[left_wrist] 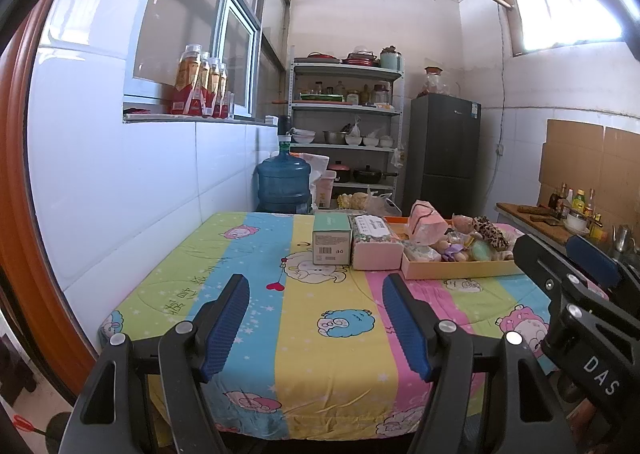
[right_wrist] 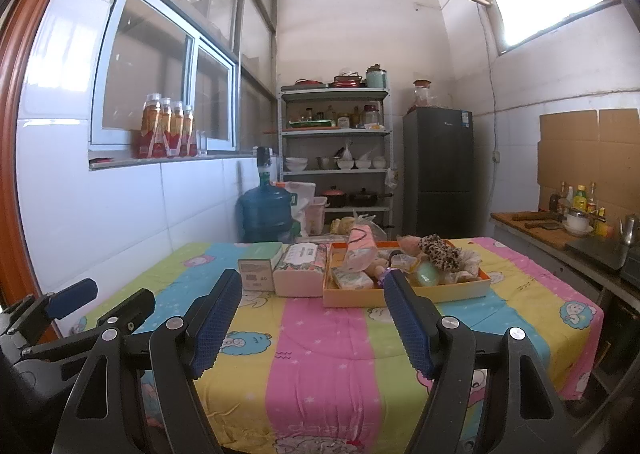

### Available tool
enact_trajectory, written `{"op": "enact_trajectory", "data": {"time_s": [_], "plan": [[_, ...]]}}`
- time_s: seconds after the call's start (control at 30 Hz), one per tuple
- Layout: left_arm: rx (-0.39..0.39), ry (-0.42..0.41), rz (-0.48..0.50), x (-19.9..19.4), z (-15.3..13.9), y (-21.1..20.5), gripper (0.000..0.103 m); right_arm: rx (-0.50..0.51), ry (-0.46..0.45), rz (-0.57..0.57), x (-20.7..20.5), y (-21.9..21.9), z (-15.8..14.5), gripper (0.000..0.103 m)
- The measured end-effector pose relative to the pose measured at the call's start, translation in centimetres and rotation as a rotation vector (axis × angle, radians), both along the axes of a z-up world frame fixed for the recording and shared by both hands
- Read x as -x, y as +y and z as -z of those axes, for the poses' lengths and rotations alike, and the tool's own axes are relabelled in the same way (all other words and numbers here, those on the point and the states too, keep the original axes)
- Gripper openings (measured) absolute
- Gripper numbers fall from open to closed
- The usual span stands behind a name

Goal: Organize soft objects

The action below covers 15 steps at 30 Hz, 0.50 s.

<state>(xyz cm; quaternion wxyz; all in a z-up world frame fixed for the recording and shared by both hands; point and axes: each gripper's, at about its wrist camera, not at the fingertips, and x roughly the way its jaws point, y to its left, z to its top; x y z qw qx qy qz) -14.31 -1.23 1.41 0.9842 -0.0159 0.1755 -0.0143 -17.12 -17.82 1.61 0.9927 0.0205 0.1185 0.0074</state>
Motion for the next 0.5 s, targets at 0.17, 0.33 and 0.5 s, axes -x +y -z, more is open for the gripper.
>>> {"op": "enact_trajectory", "data": {"time_s": [0.17,0.33,0.5], "plan": [[0.001,-0.003,0.002,0.03,-0.07,0.09,0.069,0.0,0.0,0.0,0.04,-0.12,0.03,0.075],[0.001,-0.005,0.004,0.05,-0.1,0.18,0.069,-0.001,-0.001,0.001,0.04,-0.12,0.03,0.075],[0.002,-0.012,0.011,-0.06,-0.15,0.14,0.069,-0.001,-0.001,0.0,0.04,-0.08,0.03,0.075]]}}
